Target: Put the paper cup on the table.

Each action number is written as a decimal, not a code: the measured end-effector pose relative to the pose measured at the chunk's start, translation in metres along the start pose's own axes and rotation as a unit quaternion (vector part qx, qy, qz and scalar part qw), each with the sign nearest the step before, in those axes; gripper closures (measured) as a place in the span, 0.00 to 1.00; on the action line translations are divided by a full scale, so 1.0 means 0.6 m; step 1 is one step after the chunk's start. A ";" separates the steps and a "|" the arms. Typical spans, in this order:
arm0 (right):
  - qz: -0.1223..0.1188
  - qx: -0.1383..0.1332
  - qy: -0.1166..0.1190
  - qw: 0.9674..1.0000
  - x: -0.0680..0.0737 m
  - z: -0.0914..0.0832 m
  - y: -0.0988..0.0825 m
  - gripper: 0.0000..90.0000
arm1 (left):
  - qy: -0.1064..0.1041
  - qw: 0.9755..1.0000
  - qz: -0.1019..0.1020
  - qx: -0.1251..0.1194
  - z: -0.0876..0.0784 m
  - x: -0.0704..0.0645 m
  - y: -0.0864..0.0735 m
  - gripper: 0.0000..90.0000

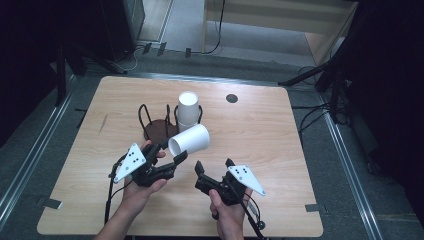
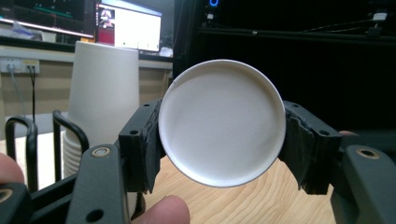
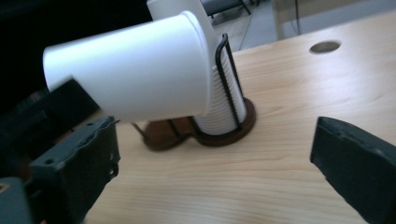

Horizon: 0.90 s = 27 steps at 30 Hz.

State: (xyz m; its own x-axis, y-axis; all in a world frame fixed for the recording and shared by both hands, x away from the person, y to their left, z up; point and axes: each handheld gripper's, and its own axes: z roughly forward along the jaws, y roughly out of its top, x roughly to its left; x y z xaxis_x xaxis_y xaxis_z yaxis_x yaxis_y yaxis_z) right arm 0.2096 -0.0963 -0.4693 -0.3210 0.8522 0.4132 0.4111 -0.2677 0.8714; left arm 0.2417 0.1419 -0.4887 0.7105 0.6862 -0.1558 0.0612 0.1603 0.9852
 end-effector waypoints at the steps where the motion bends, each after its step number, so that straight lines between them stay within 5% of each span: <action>1: 0.028 0.003 0.013 1.000 -0.002 0.000 0.002 0.00 | 0.003 1.000 0.000 0.000 0.002 -0.001 -0.001 0.40; 5: 0.110 0.010 0.040 0.993 -0.006 0.007 0.006 0.00 | 0.003 1.000 -0.002 -0.001 0.002 -0.003 -0.005 0.40; 10: 0.204 0.014 0.058 0.977 -0.012 0.013 0.009 0.00 | -0.001 1.000 0.003 -0.007 0.009 -0.011 -0.010 0.41; 16: 0.274 0.031 0.058 0.960 -0.014 0.022 0.007 0.00 | -0.008 1.000 0.006 -0.008 0.016 -0.019 -0.015 0.41; 19: 0.317 0.037 0.065 0.945 -0.018 0.026 0.009 0.00 | -0.009 1.000 0.007 -0.008 0.018 -0.024 -0.016 0.41; 24: 0.392 0.051 0.079 0.915 -0.025 0.036 0.015 0.00 | -0.012 1.000 0.011 -0.008 0.021 -0.029 -0.017 0.41; 27: 0.422 0.052 0.084 0.901 -0.028 0.039 0.015 0.00 | -0.013 1.000 0.016 -0.009 0.023 -0.034 -0.018 0.41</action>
State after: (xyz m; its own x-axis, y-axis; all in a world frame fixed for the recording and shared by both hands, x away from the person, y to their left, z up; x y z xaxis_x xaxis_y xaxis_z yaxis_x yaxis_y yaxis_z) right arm 0.2388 -0.1022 -0.4745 0.0215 0.2827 0.9590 0.6452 -0.7366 0.2027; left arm 0.2364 0.1162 -0.4955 0.7302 0.6722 -0.1228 0.0262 0.1520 0.9880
